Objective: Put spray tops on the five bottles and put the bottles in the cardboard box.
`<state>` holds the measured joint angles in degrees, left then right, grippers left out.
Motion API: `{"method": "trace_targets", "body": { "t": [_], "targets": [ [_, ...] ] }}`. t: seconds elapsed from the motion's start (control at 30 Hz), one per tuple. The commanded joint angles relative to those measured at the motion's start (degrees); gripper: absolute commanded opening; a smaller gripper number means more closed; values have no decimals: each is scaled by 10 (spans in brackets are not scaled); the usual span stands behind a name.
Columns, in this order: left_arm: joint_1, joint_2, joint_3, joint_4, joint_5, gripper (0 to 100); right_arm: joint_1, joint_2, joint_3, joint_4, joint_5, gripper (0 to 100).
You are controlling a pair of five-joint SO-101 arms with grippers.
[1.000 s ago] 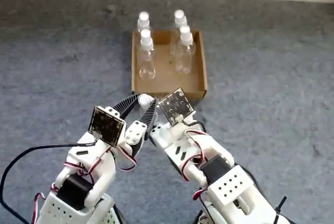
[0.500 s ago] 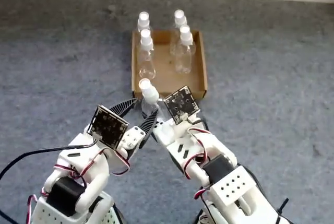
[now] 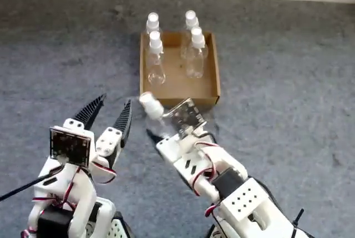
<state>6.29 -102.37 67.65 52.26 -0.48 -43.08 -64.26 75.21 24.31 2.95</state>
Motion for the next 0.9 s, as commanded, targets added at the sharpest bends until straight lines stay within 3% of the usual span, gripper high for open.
{"method": "trace_targets", "body": {
  "t": [0.0, 0.3, 0.5, 0.73, 0.87],
  "targets": [
    [0, 15, 28, -60, 5, 160, -25, -15, -8, 0, 34, 4],
    [64, 20, 106, -97, 1, 160, -26, -15, -8, 0, 36, 4],
    [139, 20, 122, -96, -69, 160, -27, -16, -8, 0, 36, 4],
    [93, 15, 97, -95, -69, 160, -19, -16, -10, 0, 36, 4],
    [74, 14, 72, -71, -68, 160, 22, -12, -11, 0, 35, 4]
  ]
}}
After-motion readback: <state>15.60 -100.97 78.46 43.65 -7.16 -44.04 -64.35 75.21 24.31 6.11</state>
